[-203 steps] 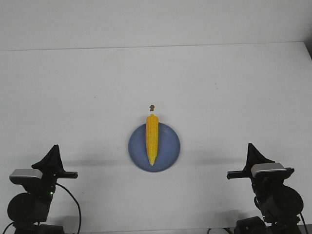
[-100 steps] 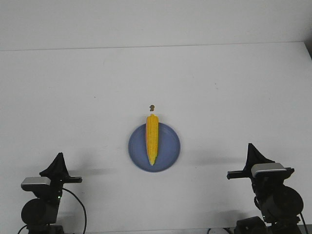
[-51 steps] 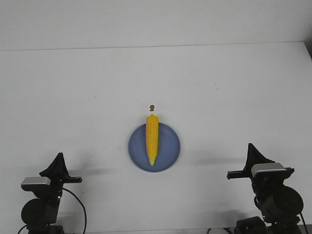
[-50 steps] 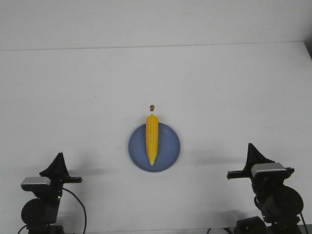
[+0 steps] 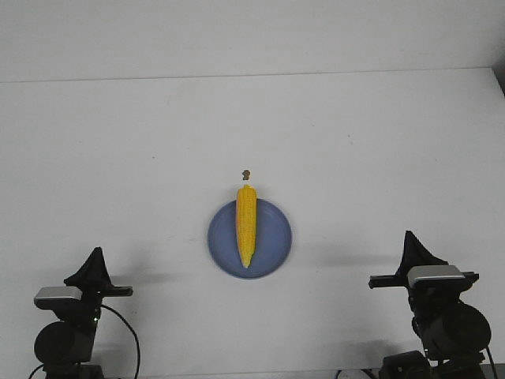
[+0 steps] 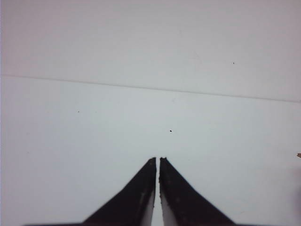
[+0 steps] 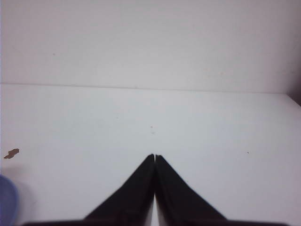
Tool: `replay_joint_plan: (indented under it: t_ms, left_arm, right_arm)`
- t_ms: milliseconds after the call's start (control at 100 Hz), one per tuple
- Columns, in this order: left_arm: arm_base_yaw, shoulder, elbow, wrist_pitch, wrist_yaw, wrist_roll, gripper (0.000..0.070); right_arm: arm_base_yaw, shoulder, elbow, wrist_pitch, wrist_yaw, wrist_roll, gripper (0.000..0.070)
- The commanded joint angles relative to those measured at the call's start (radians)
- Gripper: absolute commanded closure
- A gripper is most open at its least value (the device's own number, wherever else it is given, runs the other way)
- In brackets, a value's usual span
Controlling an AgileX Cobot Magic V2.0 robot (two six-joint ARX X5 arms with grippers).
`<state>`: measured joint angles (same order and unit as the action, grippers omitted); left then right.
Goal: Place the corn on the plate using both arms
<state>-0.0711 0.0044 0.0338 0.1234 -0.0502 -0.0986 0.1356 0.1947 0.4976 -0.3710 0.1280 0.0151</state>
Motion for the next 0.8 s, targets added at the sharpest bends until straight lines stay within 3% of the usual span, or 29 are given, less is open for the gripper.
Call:
replay_joint_plan:
  t_ms: [0,190,410,790]
  left_arm:
    - [0.001,-0.001,-0.019,0.010,0.001,0.003,0.0685]
    - [0.001,-0.001,-0.019,0.010,0.001,0.003,0.0685]
    - [0.001,-0.001,-0.019,0.010,0.001,0.003,0.0685]
    - [0.001,-0.001,-0.019,0.010,0.001,0.003,0.0685]
  right_arm:
    - [-0.008,-0.029,-0.037,0.043,0.000,-0.013,0.0700]
    - [-0.043,-0.147,-0.201,0.208,-0.045,-0.012,0.0700]
    - [-0.089,-0.193,-0.295,0.227,-0.062,-0.012,0.0700]
    - [-0.124,-0.193,-0.425,0.409,-0.077,-0.001,0.0700]
